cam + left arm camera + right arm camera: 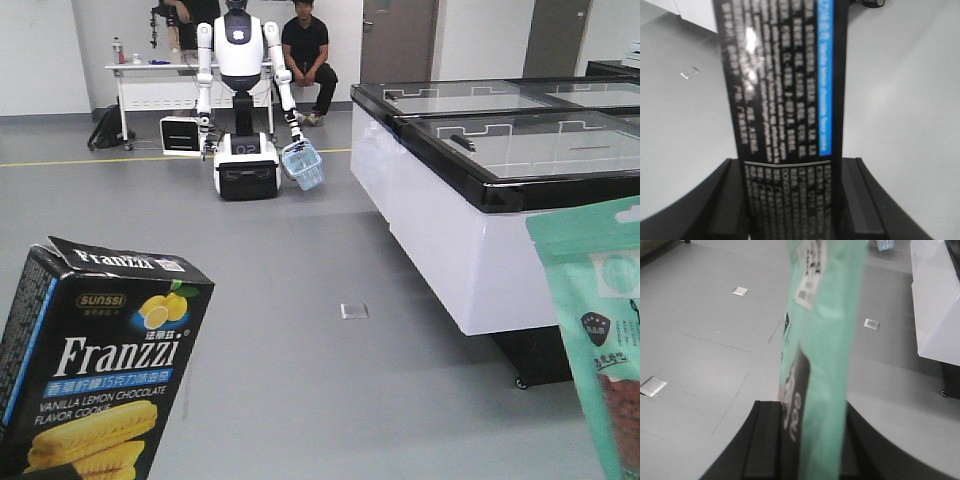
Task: Pick snacks and fruit into basket
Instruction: 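Drive toward the robot holding the light-blue basket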
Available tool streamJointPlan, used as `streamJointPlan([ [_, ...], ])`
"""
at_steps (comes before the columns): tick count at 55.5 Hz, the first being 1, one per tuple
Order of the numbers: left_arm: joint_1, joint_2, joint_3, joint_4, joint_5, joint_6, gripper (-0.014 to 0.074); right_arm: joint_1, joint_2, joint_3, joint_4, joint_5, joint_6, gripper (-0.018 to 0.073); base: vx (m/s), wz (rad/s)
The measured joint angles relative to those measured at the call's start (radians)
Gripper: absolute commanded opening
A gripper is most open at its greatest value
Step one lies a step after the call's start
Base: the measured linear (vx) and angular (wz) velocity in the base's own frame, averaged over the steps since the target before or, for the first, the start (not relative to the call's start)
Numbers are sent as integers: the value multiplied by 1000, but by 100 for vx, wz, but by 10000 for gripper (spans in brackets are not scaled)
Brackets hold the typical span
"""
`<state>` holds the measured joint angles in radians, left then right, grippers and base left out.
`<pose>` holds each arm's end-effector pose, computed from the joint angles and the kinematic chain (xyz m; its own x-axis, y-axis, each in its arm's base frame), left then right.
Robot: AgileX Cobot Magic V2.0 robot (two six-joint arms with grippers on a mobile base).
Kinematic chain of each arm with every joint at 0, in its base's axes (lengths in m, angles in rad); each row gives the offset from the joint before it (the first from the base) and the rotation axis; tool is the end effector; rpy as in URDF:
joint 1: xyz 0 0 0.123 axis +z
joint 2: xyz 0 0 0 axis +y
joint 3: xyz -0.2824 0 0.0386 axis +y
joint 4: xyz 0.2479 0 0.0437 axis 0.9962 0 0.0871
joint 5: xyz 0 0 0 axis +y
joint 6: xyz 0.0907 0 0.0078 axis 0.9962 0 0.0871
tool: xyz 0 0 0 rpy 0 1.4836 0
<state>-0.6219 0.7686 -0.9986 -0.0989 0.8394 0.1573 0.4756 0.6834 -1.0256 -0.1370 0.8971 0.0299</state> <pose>0.1050 -0.0835 0.4009 -0.3444 0.3585 -0.8677 0.6670 0.7439 0.0426 0.0980 0.0395 0.4151 -0.3758 -0.2561 -0.8906 -0.3920 0.9148 -0.0976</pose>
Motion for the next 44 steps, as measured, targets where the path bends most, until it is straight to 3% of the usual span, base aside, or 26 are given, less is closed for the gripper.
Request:
streamJointPlan([
  [20,0,0,0,0,0,0,40,0,0,0,0,0,0,-7,26,-11],
  [44,0,0,0,0,0,0,40,0,0,0,0,0,0,-7,32,12],
])
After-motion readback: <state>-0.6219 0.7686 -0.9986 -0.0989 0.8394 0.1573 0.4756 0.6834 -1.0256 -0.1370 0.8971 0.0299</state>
